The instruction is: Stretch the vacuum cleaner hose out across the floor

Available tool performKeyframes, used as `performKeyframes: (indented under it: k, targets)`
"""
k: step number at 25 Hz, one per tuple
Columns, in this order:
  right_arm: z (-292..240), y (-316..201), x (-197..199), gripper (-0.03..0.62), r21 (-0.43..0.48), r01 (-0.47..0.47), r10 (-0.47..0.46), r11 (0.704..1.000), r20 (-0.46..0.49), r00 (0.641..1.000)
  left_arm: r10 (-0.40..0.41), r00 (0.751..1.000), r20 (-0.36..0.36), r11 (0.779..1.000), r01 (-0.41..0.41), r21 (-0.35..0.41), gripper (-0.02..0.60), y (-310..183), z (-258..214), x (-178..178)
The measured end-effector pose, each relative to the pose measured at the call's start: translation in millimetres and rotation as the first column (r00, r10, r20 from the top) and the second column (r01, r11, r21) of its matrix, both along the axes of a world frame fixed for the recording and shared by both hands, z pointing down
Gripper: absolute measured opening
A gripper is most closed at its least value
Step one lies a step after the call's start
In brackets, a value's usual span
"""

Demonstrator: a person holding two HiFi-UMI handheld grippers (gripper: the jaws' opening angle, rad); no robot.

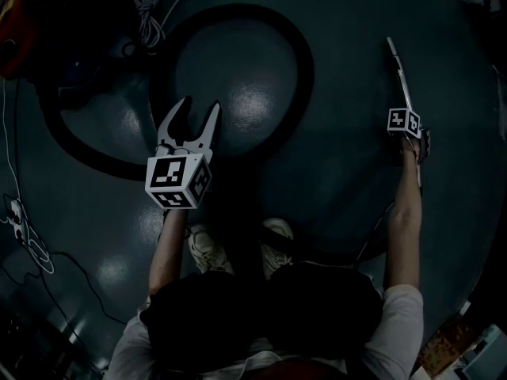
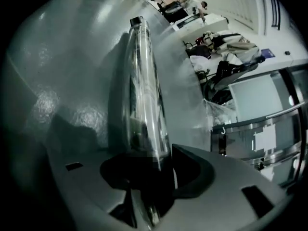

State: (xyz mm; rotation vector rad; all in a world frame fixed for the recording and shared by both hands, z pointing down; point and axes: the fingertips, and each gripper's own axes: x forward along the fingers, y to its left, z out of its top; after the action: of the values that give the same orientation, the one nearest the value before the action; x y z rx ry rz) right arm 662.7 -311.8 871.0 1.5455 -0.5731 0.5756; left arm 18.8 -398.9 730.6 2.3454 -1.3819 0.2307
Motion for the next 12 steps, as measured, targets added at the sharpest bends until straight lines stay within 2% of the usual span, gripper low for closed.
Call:
performKeyframes:
  k: [2,4,6,7,8,9,10,11,12]
  targets:
    - [-9,-23,-11,0.213,-0.012,0.087,-0.088,0.996,-0.092,0.992,0.007,1.000,0.004,1.000,-0.007,0.004,0.224,1,-2,3]
    - [-17,-52,-30,0.275,-0.056,0.229,-0.235,0.972,-0.172,0.957,0.009,1.000,0.007,1.000,-0.009,0.014,0.224,1,-5,4]
    - [-23,-83,-60,0.288,-0.069,0.386,-0.392,0.920,-0.206,0.897,0.016,1.000,-0.003,1.000,-0.015,0.017,0.224,1,-8,6]
    - [-25,-98,-78,0.288,-0.043,0.461,-0.460,0.887,-0.185,0.868,0.019,0.999,-0.026,1.000,-0.018,0.015,0.224,2,-10,7]
    - [-24,-110,-99,0.288,0.015,0.511,-0.506,0.859,-0.117,0.854,0.021,0.998,-0.063,1.000,-0.021,0.012,0.224,2,-14,7]
    - [-21,-120,-119,0.288,0.101,0.514,-0.517,0.852,0.007,0.856,0.023,0.995,-0.100,1.000,-0.022,0.012,0.224,2,-18,7]
    - [-17,-128,-139,0.288,0.181,0.466,-0.494,0.866,0.162,0.854,0.029,0.993,-0.118,0.999,-0.026,0.023,0.224,2,-21,7]
    - [-15,-133,-156,0.287,0.221,0.406,-0.458,0.887,0.299,0.837,0.038,0.993,-0.109,0.998,-0.034,0.044,0.224,2,-25,7]
    - [-16,-138,-171,0.292,0.207,0.399,-0.449,0.893,0.361,0.817,0.050,0.996,-0.079,0.997,-0.045,0.068,0.224,2,-26,8]
